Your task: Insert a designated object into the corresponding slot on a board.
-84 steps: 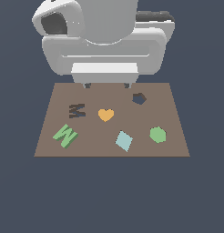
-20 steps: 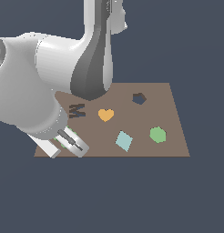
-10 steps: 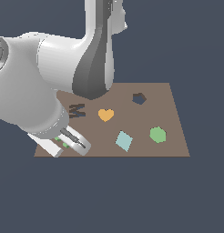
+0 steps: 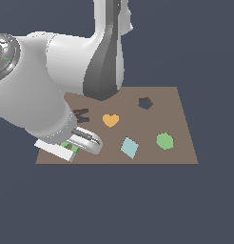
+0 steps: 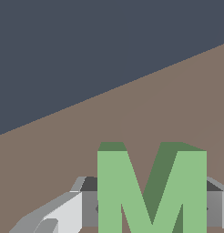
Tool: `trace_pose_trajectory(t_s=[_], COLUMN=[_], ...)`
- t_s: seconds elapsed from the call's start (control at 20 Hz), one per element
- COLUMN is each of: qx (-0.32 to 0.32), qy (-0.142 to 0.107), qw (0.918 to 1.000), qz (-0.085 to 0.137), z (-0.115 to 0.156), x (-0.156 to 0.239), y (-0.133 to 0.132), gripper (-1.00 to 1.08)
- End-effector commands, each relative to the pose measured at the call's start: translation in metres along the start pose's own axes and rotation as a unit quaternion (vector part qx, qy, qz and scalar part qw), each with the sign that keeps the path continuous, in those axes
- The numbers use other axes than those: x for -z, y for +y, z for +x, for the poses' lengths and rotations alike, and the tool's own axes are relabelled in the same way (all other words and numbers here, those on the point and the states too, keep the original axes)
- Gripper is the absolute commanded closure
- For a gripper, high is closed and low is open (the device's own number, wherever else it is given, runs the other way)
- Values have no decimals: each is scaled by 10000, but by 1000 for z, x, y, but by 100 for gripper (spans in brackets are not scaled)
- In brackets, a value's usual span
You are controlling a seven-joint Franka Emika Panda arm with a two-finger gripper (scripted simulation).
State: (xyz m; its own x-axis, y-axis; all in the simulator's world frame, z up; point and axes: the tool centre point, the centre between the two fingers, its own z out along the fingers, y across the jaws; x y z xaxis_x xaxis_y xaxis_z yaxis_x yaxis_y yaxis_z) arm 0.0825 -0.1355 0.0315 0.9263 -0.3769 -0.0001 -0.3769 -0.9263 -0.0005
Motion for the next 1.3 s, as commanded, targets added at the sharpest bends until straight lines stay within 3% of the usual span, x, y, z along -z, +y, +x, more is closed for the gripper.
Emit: trace_pose_trajectory(t_s=[0.0,0.3,0.6,0.9,1.25], qx=[381,1500,2751,3946,5238], qy=[3,3,3,3,2], qw=[9993,9887,9614,9188,8518], qz=[1,0,0,-1,-2], z=[-3,-14,-28,-42,-58], x=[1,2,3,4,5], y=[-3,-10,-15,-16,-12], gripper=[108,108,108,108,108])
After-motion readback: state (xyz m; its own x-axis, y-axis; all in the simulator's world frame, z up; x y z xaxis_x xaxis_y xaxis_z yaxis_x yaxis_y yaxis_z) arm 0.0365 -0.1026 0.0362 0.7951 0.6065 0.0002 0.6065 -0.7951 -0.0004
